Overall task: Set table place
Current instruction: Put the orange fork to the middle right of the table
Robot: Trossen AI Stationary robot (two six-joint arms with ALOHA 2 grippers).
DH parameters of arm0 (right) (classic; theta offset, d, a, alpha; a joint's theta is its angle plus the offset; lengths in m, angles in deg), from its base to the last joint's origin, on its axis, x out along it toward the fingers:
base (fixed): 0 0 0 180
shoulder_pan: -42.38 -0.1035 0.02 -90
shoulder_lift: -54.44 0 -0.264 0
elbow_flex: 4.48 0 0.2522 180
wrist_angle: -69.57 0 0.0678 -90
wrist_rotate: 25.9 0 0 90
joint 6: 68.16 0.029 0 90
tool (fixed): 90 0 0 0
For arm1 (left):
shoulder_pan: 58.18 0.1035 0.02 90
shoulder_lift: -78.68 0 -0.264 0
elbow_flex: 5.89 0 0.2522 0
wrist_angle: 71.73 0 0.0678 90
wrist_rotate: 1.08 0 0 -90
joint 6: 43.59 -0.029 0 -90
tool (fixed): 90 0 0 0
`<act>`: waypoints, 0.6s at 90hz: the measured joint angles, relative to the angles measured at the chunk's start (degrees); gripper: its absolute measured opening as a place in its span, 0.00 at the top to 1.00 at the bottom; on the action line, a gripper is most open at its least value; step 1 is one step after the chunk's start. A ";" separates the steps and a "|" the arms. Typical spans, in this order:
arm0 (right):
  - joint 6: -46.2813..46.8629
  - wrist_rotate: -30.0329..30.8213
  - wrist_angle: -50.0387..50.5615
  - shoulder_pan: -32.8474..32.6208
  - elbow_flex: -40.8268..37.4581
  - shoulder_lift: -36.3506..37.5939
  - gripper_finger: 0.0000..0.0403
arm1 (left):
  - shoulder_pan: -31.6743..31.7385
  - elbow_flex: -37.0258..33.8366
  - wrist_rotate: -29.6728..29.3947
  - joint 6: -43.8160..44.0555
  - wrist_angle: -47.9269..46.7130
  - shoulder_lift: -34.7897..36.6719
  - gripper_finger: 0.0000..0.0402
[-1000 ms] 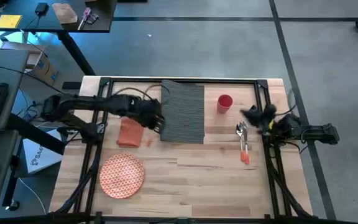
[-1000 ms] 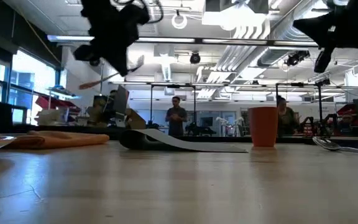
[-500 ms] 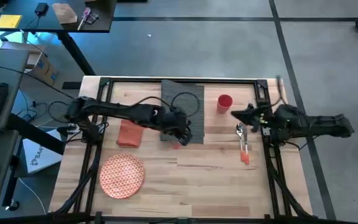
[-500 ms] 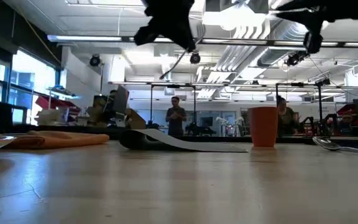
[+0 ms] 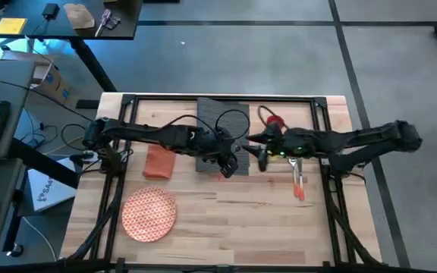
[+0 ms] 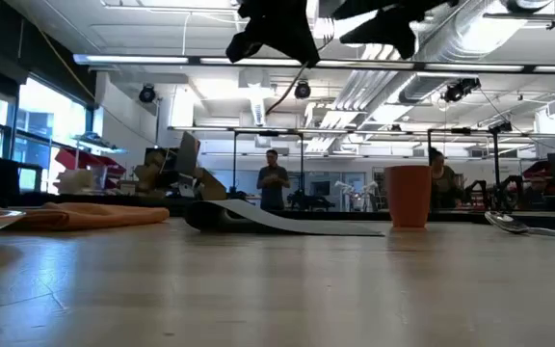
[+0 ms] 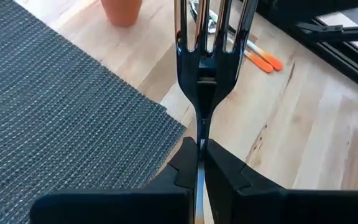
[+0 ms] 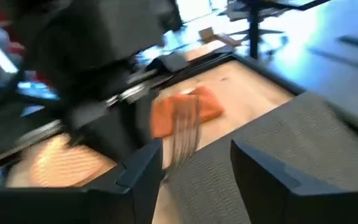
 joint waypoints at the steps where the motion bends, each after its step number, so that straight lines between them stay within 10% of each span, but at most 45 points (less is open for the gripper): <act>1: 0.01 0.26 0.38 -0.04 0.38 -0.33 0.56 | -0.04 0.00 -0.01 -0.12 0.00 0.01 1.00; 19: 1.09 0.76 5.69 -0.07 4.63 -4.26 0.60 | -0.57 -0.02 -0.03 -0.52 0.36 0.02 1.00; 54: 11.89 -5.62 13.29 0.25 4.88 -4.30 0.99 | -0.70 -0.16 -0.84 0.74 0.53 -0.01 1.00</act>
